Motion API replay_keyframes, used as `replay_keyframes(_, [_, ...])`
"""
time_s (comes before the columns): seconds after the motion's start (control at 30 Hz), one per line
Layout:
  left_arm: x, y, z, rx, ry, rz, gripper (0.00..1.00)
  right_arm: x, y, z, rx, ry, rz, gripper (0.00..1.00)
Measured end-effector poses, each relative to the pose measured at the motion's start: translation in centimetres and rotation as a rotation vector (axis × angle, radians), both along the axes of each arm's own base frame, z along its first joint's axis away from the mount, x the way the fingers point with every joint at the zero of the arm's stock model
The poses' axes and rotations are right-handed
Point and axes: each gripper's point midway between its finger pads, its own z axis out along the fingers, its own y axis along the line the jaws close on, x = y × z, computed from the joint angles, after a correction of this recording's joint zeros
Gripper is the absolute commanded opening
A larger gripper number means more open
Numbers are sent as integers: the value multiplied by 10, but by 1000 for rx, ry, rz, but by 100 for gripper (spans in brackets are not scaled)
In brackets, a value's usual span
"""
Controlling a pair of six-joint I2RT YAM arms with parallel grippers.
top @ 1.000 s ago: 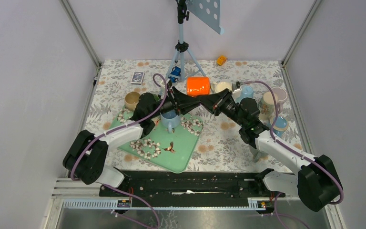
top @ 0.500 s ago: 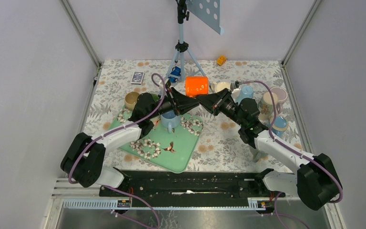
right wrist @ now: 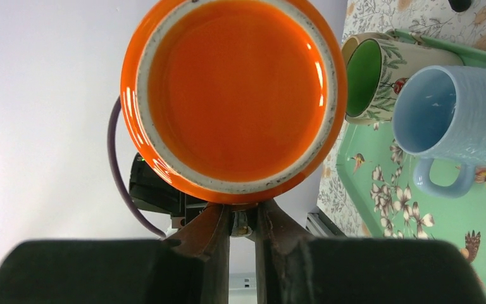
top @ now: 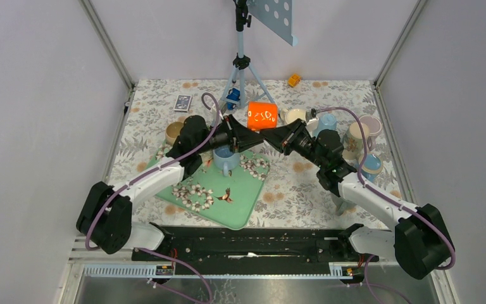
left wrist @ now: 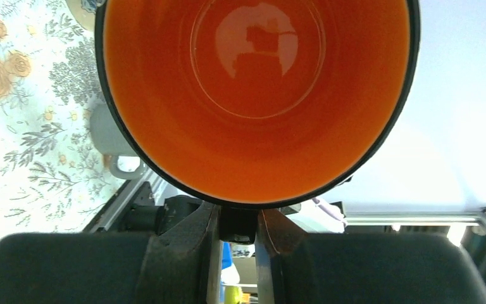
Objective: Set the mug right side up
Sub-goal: Turn over the cup at the center of the board, then place the cup on the tray.
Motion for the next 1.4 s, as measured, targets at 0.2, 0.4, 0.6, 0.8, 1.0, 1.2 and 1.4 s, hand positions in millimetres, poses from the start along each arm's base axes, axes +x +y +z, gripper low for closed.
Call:
replay_keyframes(0.2, [-1,1,-1,58,-62,-6,0,-1,0,0,-19,-11,5,13])
replay_keyframes(0.4, [-2,3,-2,90,-93,-5,0,-3,1,-3,-33,-11,19,23])
replay_keyframes(0.6, [-2,5,-8,136,-114,2,0,-4,1,-11,-68,-9,25,35])
replay_keyframes(0.8, [-2,7,-18,209,-100,2,0,-6,-2,-25,-149,-26,24,49])
replay_keyframes(1.0, [1,10,-26,280,-118,17,0,-11,-7,-25,-201,-58,18,67])
replay_keyframes(1.2, [3,16,-43,372,-116,30,0,-16,-13,-22,-262,-88,9,98])
replay_keyframes(1.4, [-3,20,-54,476,-152,9,0,-27,-34,-20,-372,-121,-41,100])
